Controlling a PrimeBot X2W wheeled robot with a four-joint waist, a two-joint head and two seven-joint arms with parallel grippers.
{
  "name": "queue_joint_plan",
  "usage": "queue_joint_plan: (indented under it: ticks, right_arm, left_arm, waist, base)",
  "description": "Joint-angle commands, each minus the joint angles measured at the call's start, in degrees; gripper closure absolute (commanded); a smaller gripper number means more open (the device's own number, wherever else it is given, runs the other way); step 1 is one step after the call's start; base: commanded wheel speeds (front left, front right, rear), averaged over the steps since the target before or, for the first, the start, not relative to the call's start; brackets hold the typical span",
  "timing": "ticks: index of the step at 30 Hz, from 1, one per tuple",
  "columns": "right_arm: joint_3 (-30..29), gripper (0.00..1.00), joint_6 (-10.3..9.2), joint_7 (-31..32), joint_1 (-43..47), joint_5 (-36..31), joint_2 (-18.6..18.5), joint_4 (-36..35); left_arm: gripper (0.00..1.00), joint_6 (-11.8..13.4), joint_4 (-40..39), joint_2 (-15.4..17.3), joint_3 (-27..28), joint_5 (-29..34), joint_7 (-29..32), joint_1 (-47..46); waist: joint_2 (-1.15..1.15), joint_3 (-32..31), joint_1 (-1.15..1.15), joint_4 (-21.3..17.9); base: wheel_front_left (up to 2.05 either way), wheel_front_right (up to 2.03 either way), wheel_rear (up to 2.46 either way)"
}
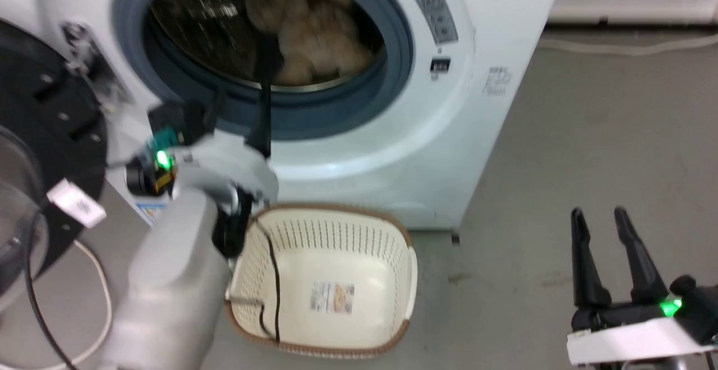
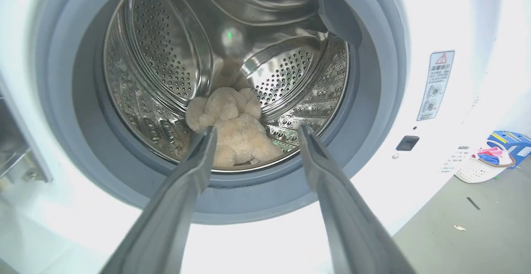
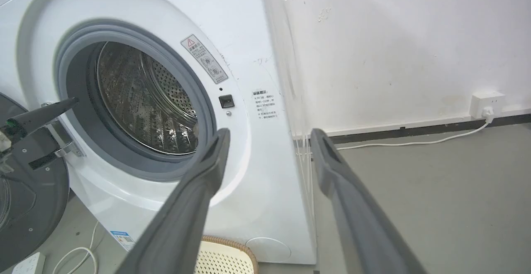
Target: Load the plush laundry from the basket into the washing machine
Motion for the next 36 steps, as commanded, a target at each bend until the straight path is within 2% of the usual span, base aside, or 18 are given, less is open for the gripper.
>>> queue_joint_plan:
  ticks: [1,11,19,24,29,36]
  right_arm:
    - [0.04,0.0,-0.04,-0.24,1.38,-0.08,-0.01,0.62]
    - [1.11,0.0,-0.04,-0.24,5.08,-0.55,-0.01,1.92]
    - [1.14,0.0,-0.04,-0.24,6.99,-1.35,-0.01,2.3]
    - [0.82,0.0,-0.04,-0.24,8.0,-1.8,-0.01,2.35]
    - [0.84,0.0,-0.04,-0.24,8.49,-1.45,-0.01,2.62]
    - [1.08,0.0,-0.04,-0.24,9.08,-2.08,-0.01,4.03]
  left_arm:
    - [0.0,0.51,-1.02,0.03,-0.01,0.63,-0.3,2.82]
    - [0.0,4.45,-12.23,2.76,1.21,3.45,-0.31,17.27]
    - [0.0,7.69,-22.36,4.75,2.83,1.87,1.65,28.44]
    - [0.0,10.84,-31.63,6.22,4.92,0.19,3.45,37.91]
    - [0.0,11.66,-35.92,7.15,4.64,0.08,5.17,41.9]
    - [0.0,11.15,-38.31,8.92,2.41,1.56,7.15,44.3]
  waist:
    - [0.0,-4.83,0.02,1.21]
    - [0.0,-10.17,0.02,0.69]
    - [0.0,-11.21,0.02,0.33]
    - [0.0,-11.26,0.02,0.46]
    - [0.0,-11.31,0.02,0.74]
    - [0.0,-11.73,0.02,1.11]
  base:
    - [0.0,0.0,0.0]
    - [0.0,0.0,0.0]
    - [0.0,0.0,0.0]
    - [0.0,0.0,0.0]
    - [0.0,0.0,0.0]
    - [0.0,0.0,0.0]
